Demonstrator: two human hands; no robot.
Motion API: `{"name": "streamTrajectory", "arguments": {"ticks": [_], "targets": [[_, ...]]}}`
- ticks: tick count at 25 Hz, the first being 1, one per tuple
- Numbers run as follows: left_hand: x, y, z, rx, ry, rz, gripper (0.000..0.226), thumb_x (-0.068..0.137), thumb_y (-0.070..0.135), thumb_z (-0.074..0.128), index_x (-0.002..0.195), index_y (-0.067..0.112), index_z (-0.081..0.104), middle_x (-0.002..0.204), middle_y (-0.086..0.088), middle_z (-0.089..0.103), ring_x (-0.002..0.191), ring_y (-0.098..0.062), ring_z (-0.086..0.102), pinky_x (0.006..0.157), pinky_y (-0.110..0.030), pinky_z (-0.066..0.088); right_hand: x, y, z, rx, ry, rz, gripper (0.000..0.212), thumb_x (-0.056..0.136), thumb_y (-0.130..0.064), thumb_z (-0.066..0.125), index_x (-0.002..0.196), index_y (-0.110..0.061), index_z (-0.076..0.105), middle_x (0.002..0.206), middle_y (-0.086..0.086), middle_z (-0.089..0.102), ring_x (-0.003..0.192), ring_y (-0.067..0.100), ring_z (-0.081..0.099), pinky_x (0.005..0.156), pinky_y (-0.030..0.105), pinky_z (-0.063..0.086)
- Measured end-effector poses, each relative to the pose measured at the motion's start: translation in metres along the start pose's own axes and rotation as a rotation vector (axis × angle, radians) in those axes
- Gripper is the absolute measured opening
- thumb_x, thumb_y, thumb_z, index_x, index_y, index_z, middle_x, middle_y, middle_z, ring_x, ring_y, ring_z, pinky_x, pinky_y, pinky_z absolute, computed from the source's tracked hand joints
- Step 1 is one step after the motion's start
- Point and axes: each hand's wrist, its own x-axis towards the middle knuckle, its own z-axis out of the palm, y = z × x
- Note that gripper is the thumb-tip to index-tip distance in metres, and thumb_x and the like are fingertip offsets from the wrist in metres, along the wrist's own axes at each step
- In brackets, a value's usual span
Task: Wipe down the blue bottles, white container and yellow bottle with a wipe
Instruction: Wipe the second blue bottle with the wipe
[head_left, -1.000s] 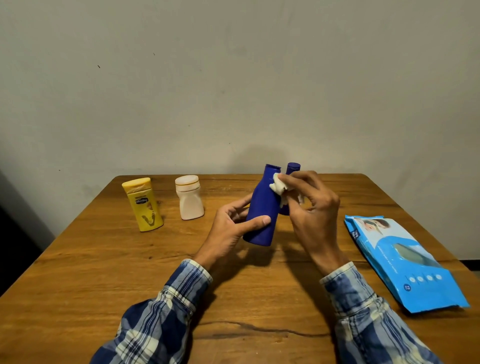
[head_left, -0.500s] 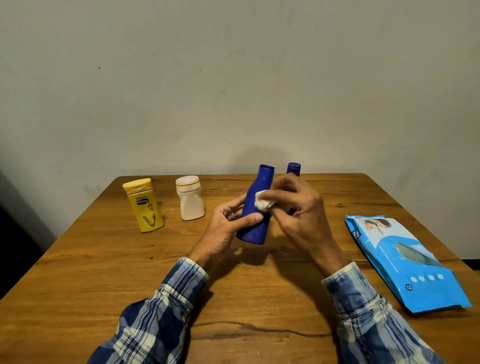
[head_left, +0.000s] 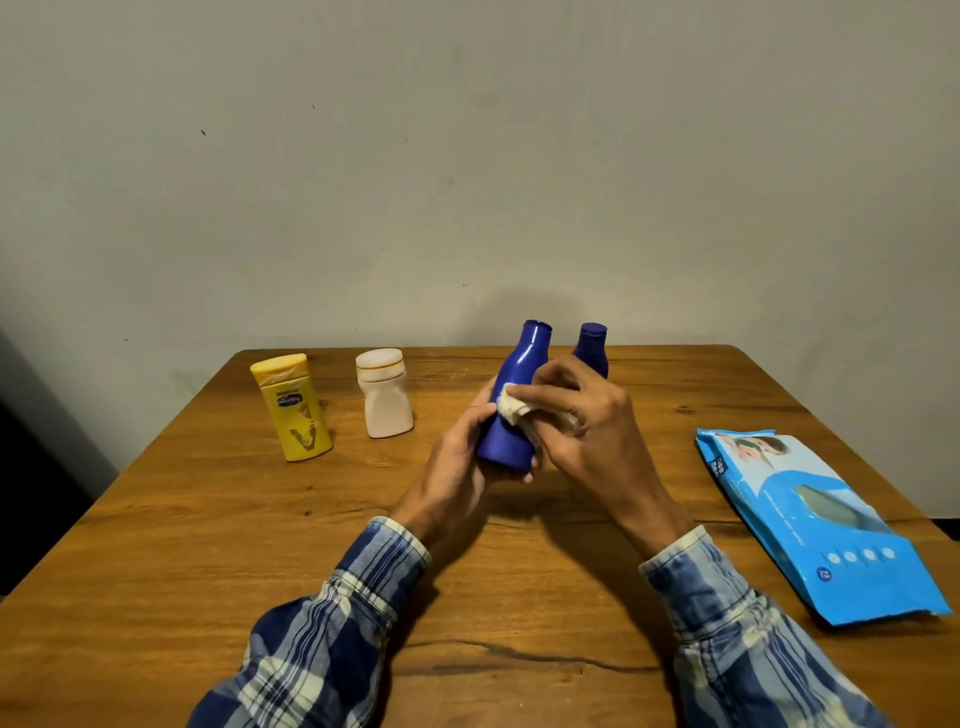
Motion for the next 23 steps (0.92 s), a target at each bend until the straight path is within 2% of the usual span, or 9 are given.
{"name": "streamTrajectory", "arguments": {"ticks": [4, 5, 7, 9, 11, 14, 17, 20, 23], "targets": [[-0.004, -0.005, 0.008, 0.034, -0.042, -0.061, 0.043, 0.1, 0.042, 0.05, 0.143, 0.037, 0.055, 0.13, -0.017, 0.065, 0.093, -0.029, 0.065, 0.077, -0.042, 0.054, 0.004, 0.004, -0.009, -0.047, 0.284, 0.139, 0.024, 0.09, -0.008, 0.073, 0.114, -0.008, 0.074, 0.108, 0.004, 0.063, 0.097, 0.016, 0.062, 0.082, 0.025, 0.056], [-0.005, -0.004, 0.011, 0.036, -0.02, -0.056, 0.041, 0.102, 0.047, 0.049, 0.14, 0.035, 0.058, 0.129, -0.016, 0.067, 0.094, -0.028, 0.067, 0.076, -0.041, 0.056, 0.003, 0.002, -0.007, -0.065, 0.25, 0.131, 0.025, 0.09, -0.007, 0.072, 0.115, -0.008, 0.073, 0.11, 0.005, 0.062, 0.099, 0.017, 0.061, 0.085, 0.027, 0.056], [-0.006, 0.0, 0.013, -0.033, 0.043, -0.053, 0.053, 0.102, 0.059, 0.04, 0.139, 0.026, 0.059, 0.131, -0.016, 0.068, 0.108, -0.027, 0.071, 0.078, -0.04, 0.06, -0.002, -0.006, 0.003, -0.12, 0.03, 0.046, 0.026, 0.09, -0.008, 0.071, 0.116, -0.008, 0.072, 0.114, 0.006, 0.059, 0.103, 0.016, 0.057, 0.091, 0.031, 0.055], [-0.005, 0.005, 0.006, -0.161, 0.074, -0.056, 0.066, 0.1, 0.063, 0.035, 0.146, 0.02, 0.052, 0.139, -0.02, 0.062, 0.124, -0.032, 0.065, 0.092, -0.046, 0.059, -0.007, -0.016, 0.013, -0.167, -0.221, -0.057, 0.027, 0.09, -0.015, 0.068, 0.117, -0.011, 0.07, 0.116, 0.005, 0.057, 0.103, 0.014, 0.054, 0.091, 0.03, 0.054], [-0.004, 0.007, 0.001, -0.208, 0.094, -0.057, 0.064, 0.101, 0.057, 0.042, 0.148, 0.014, 0.048, 0.139, -0.022, 0.061, 0.126, -0.034, 0.063, 0.102, -0.051, 0.054, -0.008, -0.018, 0.013, -0.152, -0.336, -0.104, 0.029, 0.089, -0.023, 0.065, 0.116, -0.012, 0.071, 0.114, 0.005, 0.058, 0.1, 0.014, 0.056, 0.087, 0.031, 0.055], [-0.002, 0.003, 0.002, -0.15, 0.095, -0.027, 0.05, 0.102, 0.036, 0.05, 0.143, 0.007, 0.051, 0.132, -0.021, 0.064, 0.119, -0.032, 0.065, 0.097, -0.049, 0.055, -0.003, -0.007, 0.008, -0.147, -0.135, -0.057, 0.025, 0.088, -0.018, 0.071, 0.111, -0.009, 0.073, 0.108, 0.006, 0.06, 0.096, 0.015, 0.057, 0.084, 0.032, 0.057], [-0.002, 0.008, 0.006, -0.179, 0.092, -0.022, 0.046, 0.101, 0.033, 0.05, 0.142, 0.012, 0.052, 0.133, -0.018, 0.065, 0.115, -0.032, 0.064, 0.077, -0.043, 0.06, -0.003, 0.0, 0.009, -0.164, 0.081, 0.039, 0.023, 0.089, -0.012, 0.074, 0.111, -0.006, 0.074, 0.107, 0.007, 0.063, 0.095, 0.018, 0.06, 0.079, 0.037, 0.057], [-0.003, 0.012, 0.004, -0.303, 0.128, -0.05, 0.05, 0.099, 0.029, 0.052, 0.144, 0.007, 0.049, 0.126, -0.021, 0.069, 0.108, -0.03, 0.069, 0.079, -0.042, 0.062, -0.005, -0.002, 0.007, -0.163, -0.098, -0.053, 0.024, 0.086, -0.014, 0.068, 0.108, -0.01, 0.075, 0.108, 0.007, 0.065, 0.097, 0.018, 0.062, 0.083, 0.034, 0.058], [-0.003, 0.014, 0.002, -0.404, 0.155, -0.07, 0.053, 0.097, 0.028, 0.054, 0.144, 0.004, 0.047, 0.126, -0.026, 0.067, 0.103, -0.031, 0.071, 0.081, -0.041, 0.063, -0.003, -0.001, 0.003, -0.121, -0.292, -0.083, 0.026, 0.082, -0.007, 0.075, 0.107, -0.012, 0.077, 0.109, 0.002, 0.065, 0.098, 0.012, 0.061, 0.086, 0.022, 0.053]]}}
